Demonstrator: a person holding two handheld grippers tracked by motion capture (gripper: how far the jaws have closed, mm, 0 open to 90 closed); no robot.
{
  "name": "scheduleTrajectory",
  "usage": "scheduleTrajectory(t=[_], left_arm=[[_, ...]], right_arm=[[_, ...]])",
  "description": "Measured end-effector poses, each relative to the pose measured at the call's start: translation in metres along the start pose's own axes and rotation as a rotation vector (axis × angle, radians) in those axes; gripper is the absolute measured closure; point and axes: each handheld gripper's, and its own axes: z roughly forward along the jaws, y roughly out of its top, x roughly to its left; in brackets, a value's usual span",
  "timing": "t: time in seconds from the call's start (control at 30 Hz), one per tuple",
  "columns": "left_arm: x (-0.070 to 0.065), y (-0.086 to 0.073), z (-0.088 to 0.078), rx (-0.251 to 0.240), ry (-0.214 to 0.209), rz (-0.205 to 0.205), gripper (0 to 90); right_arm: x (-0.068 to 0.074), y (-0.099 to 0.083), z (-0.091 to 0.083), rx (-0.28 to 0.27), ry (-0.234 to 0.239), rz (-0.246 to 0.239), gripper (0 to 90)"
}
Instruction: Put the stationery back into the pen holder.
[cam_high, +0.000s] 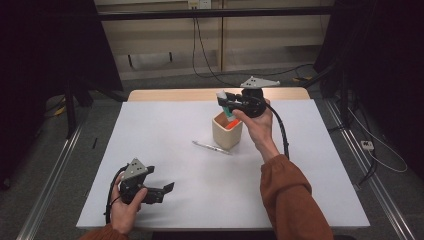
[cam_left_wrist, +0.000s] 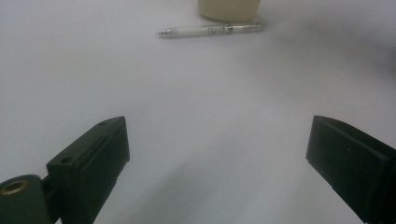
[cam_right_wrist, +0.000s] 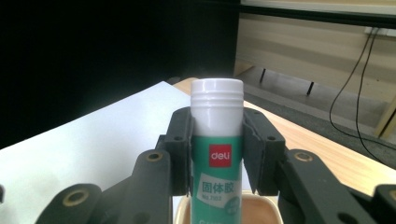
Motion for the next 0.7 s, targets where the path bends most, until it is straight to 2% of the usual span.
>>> scheduleTrajectory(t=[0.2, 0.37, 0.7], left_arm=[[0.0, 0.0, 0.0, -0.002, -0.002, -0.007, 5.9], [0.0, 0.0, -0.001, -0.002, -0.003, -0.008, 6.0], [0.001, 0.0, -0.001, -0.001, -0.001, -0.002, 5.9]], right_arm=[[-0.006, -0.004, 0.007, -0.009, -0.017, 0.019, 66.2], [-0.011, -0.009, 0.011, 0.008, -0.029, 0.037, 66.1], [-0.014, -0.015, 0.019, 0.027, -0.036, 0.039, 66.1]])
